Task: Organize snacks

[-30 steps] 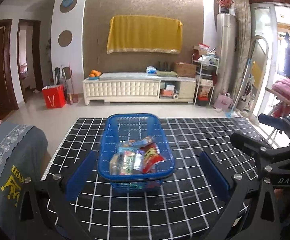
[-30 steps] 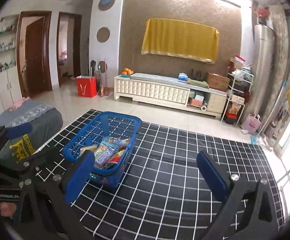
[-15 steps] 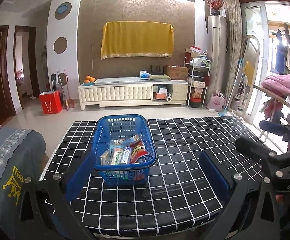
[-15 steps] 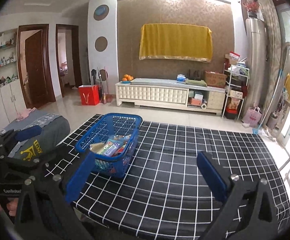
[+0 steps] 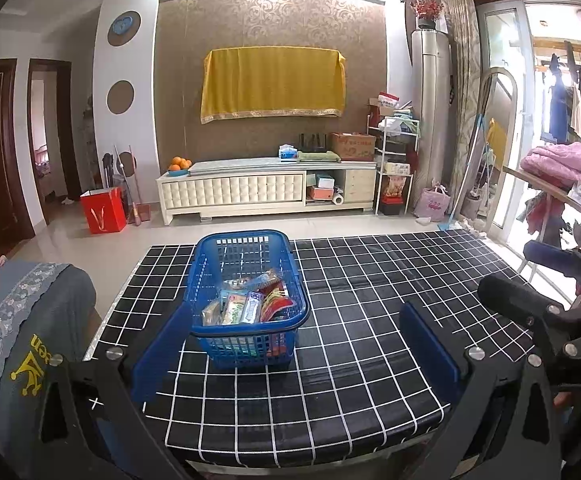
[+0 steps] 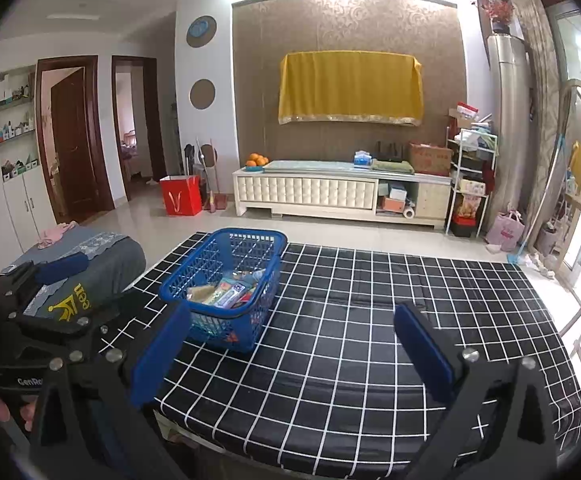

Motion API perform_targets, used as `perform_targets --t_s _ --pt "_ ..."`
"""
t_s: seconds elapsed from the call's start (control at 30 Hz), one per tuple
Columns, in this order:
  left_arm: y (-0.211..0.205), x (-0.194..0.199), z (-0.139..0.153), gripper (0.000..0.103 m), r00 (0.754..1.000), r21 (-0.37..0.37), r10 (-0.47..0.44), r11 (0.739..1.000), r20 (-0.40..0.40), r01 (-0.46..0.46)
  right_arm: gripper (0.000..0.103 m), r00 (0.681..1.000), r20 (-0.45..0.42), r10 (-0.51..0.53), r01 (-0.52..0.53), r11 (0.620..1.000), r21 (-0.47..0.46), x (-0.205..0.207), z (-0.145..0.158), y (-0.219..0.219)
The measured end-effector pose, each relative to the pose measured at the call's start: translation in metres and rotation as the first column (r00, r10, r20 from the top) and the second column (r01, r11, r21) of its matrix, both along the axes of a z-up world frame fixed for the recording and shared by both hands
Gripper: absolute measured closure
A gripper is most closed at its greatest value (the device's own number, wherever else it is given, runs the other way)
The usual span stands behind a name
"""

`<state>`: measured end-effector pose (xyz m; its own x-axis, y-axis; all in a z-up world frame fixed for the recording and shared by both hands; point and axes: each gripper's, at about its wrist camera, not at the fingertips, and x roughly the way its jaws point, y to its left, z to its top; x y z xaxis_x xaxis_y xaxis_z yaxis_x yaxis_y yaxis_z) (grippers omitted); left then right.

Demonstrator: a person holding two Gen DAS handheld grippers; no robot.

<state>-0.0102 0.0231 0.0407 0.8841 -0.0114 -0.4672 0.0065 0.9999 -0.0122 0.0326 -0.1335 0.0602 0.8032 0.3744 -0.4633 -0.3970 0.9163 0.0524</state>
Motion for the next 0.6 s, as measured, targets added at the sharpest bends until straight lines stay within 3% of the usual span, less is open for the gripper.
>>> perform_targets --t_s 0.6 --pt "0.0029 0.0012 -0.0035 0.001 1.000 -0.036 0.012 0.999 -0.018 -0.013 0.000 1.000 -0.011 -0.002 0.002 1.000 0.000 0.0010 -0.0033 0.0004"
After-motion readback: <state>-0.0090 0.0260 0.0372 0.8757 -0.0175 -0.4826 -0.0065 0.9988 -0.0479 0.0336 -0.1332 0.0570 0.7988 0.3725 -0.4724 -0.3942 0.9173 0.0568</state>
